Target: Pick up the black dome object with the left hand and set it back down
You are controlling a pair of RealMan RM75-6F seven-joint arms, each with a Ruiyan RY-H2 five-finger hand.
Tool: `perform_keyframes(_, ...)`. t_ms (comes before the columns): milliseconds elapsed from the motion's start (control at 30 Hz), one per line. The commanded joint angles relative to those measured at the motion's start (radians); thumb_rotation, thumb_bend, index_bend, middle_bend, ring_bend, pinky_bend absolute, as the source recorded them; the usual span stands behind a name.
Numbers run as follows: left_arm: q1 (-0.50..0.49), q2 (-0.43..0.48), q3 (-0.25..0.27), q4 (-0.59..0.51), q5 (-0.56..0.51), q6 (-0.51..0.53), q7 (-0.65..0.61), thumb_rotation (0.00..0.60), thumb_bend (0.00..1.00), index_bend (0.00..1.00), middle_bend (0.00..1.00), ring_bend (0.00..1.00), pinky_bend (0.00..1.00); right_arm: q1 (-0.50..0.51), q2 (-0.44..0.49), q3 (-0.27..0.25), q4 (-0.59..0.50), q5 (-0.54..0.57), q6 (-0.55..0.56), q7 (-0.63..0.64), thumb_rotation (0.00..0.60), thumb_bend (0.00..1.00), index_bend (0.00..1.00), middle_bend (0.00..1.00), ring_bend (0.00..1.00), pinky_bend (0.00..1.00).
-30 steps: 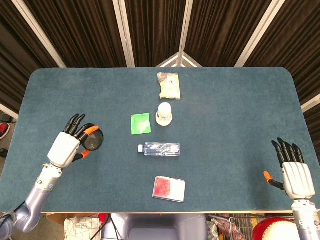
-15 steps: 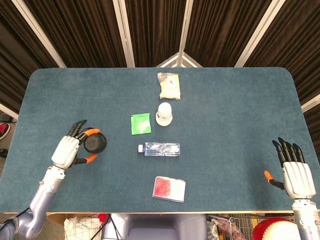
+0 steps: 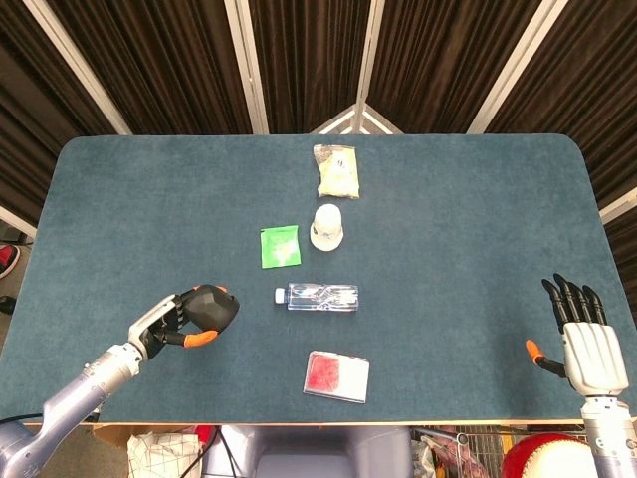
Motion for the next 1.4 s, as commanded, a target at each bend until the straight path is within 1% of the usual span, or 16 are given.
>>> perform_keyframes(33, 0.088, -0.078, -0.017, 0.144, 0.053, 0.246, 0.715, 0.6, 0.51, 0.48, 0.47, 0.0, 0.0, 0.0, 0.0, 0.0, -0.001, -0.001, 0.0, 0.0, 0.6, 0.28, 0.05, 0.02, 0.06, 0.01)
perform_keyframes(133, 0.137, -0.18, -0.035, 0.211, 0.065, 0.404, 0.979, 0.6, 0.51, 0.48, 0.47, 0.0, 0.0, -0.003, 0.0, -0.001, -0.001, -0.003, 0.005, 0.001, 0.6, 0.28, 0.05, 0.02, 0.06, 0.01)
perform_keyframes(200, 0.16, -0.271, -0.047, 0.285, 0.081, 0.511, 1.141, 0.6, 0.51, 0.48, 0.47, 0.0, 0.0, -0.001, -0.001, 0.0, 0.0, -0.001, 0.003, 0.002, 0.6, 0.28, 0.05, 0.02, 0.06, 0.01)
perform_keyframes(267, 0.165, -0.314, -0.047, 0.337, 0.098, 0.558, 1.206, 0.6, 0.51, 0.48, 0.47, 0.0, 0.0, 0.0, -0.001, 0.0, 0.0, -0.001, 0.0, 0.003, 0.6, 0.28, 0.05, 0.02, 0.06, 0.01)
perform_keyframes(367, 0.166, -0.348, -0.044, 0.392, 0.113, 0.592, 1.242, 0.6, 0.51, 0.48, 0.47, 0.0, 0.0, 0.001, 0.0, 0.001, 0.0, -0.001, -0.001, 0.003, 0.6, 0.28, 0.05, 0.02, 0.06, 0.01)
perform_keyframes(633, 0.145, -0.376, -0.04, 0.467, 0.056, 0.541, 1.205, 0.6, 0.51, 0.48, 0.47, 0.0, 0.0, 0.0, 0.001, 0.001, 0.005, 0.002, -0.002, 0.01, 0.6, 0.29, 0.05, 0.02, 0.06, 0.01)
perform_keyframes(733, 0.135, -0.392, -0.036, 0.519, 0.05, 0.531, 1.194, 0.6, 0.51, 0.48, 0.45, 0.0, 0.0, 0.0, 0.002, -0.001, 0.002, -0.001, -0.001, 0.006, 0.6, 0.28, 0.05, 0.02, 0.06, 0.01)
perform_keyframes(900, 0.113, -0.431, -0.024, 0.609, 0.042, 0.501, 1.11, 0.6, 0.51, 0.48, 0.44, 0.0, 0.0, 0.0, 0.001, -0.003, -0.003, 0.001, -0.004, -0.004, 0.6, 0.28, 0.05, 0.02, 0.06, 0.01)
perform_keyframes(1067, 0.091, -0.461, -0.014, 0.662, 0.032, 0.464, 1.025, 0.6, 0.51, 0.48, 0.43, 0.0, 0.0, 0.003, -0.004, -0.003, 0.004, 0.007, -0.013, -0.007, 0.6, 0.28, 0.05, 0.02, 0.06, 0.01)
perform_keyframes(1200, 0.075, -0.482, -0.013, 0.677, 0.007, 0.421, 0.975, 0.6, 0.51, 0.48, 0.43, 0.0, 0.0, 0.004, -0.006, -0.002, 0.012, 0.009, -0.014, -0.001, 0.6, 0.28, 0.05, 0.02, 0.06, 0.01)
perform_keyframes(1400, 0.049, -0.508, -0.011, 0.676, -0.019, 0.361, 0.951, 0.6, 0.51, 0.46, 0.4, 0.0, 0.0, 0.004, -0.008, -0.004, 0.019, 0.01, -0.018, 0.001, 0.6, 0.28, 0.05, 0.02, 0.06, 0.01)
